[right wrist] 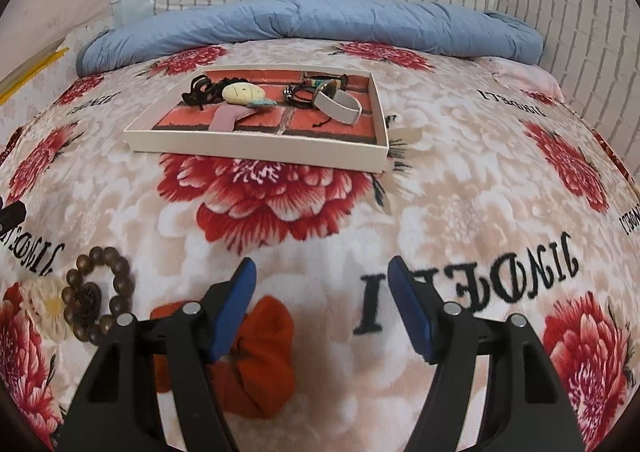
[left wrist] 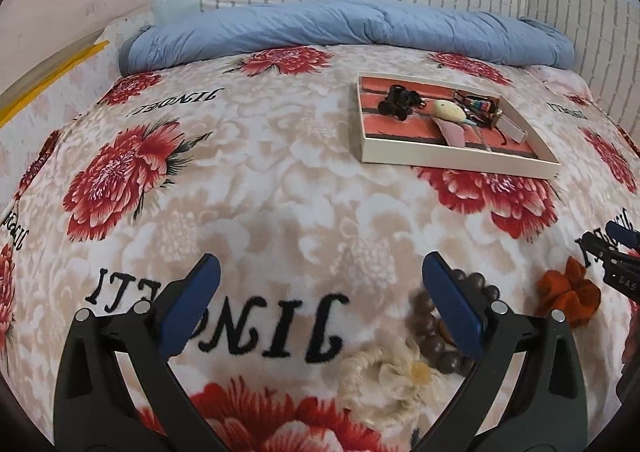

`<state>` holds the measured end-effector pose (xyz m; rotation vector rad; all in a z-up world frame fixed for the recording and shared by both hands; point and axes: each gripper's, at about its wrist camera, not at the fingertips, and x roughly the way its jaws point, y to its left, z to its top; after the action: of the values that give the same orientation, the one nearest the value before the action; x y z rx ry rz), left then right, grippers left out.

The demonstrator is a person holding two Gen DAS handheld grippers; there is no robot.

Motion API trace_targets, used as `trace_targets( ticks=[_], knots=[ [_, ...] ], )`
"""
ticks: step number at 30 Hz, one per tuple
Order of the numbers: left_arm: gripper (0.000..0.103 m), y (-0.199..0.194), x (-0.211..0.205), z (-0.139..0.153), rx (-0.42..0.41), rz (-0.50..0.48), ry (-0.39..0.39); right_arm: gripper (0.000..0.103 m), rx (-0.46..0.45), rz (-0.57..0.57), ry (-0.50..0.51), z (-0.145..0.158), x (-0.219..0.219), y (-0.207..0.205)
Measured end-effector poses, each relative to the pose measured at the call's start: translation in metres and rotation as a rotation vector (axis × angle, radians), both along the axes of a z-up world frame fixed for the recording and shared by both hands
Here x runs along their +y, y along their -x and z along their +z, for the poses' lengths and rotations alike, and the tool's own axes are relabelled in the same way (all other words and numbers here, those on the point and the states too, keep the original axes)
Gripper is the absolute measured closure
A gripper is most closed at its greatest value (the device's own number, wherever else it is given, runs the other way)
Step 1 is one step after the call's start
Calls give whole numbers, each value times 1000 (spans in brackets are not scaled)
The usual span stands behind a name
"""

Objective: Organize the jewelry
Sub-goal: 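Move the left tool to the brown bead bracelet while the right tool reaches the orange scrunchie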

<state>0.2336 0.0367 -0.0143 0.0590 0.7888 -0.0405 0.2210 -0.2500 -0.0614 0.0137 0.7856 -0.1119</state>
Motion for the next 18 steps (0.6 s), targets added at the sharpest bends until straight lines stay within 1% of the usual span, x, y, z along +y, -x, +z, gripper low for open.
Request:
trace_targets(
  ticks=[5, 9, 12, 16, 18],
  knots=[
    [6, 10, -12, 0, -4, -18, -8, 36, 0, -3, 7, -2, 1, 9],
    [6, 17, -20, -1, 1, -29, 14, 36, 4, -5, 3, -4, -2, 14],
    [10, 23, -29, -4, 3, -45, 16, 36, 5, -7, 1, -5, -4, 18],
    [22, 29, -42, -12, 18, -69, 8, 36, 10, -7, -5, -8, -8, 23],
    [22, 31, -47, -17, 26, -76, 4, 36, 18, -6, -11, -11, -10, 25]
  ],
)
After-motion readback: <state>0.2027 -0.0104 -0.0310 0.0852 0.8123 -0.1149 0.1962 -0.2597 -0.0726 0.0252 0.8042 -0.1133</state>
